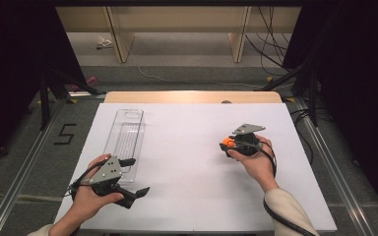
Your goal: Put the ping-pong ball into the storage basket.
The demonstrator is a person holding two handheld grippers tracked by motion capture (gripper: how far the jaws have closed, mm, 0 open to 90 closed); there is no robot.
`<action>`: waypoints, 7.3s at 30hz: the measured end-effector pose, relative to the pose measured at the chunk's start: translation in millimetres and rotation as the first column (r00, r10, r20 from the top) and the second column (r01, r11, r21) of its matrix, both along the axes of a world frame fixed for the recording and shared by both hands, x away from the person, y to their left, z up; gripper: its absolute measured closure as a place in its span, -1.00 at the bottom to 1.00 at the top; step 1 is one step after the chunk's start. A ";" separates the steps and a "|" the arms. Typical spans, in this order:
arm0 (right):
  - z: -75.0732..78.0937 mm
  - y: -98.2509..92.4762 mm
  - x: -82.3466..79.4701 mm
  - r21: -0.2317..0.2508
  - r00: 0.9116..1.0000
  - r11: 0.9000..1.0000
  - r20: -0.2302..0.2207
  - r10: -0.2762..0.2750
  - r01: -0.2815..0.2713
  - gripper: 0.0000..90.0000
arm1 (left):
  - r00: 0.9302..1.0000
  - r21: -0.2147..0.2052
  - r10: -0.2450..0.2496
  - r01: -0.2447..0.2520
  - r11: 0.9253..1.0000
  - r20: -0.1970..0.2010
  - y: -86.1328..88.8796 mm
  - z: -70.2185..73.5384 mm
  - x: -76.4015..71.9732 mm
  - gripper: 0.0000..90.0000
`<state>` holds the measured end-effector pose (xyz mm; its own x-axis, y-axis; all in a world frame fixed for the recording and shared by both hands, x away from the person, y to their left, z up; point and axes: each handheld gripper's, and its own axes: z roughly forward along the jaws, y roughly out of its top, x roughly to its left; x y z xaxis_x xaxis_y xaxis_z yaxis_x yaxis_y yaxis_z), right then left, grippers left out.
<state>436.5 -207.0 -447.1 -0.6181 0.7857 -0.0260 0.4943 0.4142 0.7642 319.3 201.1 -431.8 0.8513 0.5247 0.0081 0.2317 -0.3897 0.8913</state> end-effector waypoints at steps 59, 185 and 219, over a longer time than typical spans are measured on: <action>6.3 30.1 -9.3 0.018 0.997 0.997 0.017 0.081 -0.081 0.14 | 1.000 0.001 -0.002 0.002 1.000 -0.001 -0.3 -0.2 0.0 -1.00; 20.1 75.7 -16.7 0.068 0.982 0.981 0.058 0.178 -0.182 0.14 | 1.000 0.002 -0.009 0.009 1.000 -0.003 -1.3 -0.3 -0.1 -1.00; 23.3 89.1 -15.2 0.074 0.977 0.976 0.065 0.202 -0.206 0.14 | 1.000 0.004 -0.012 0.012 1.000 -0.001 -1.7 -0.3 -0.2 -1.00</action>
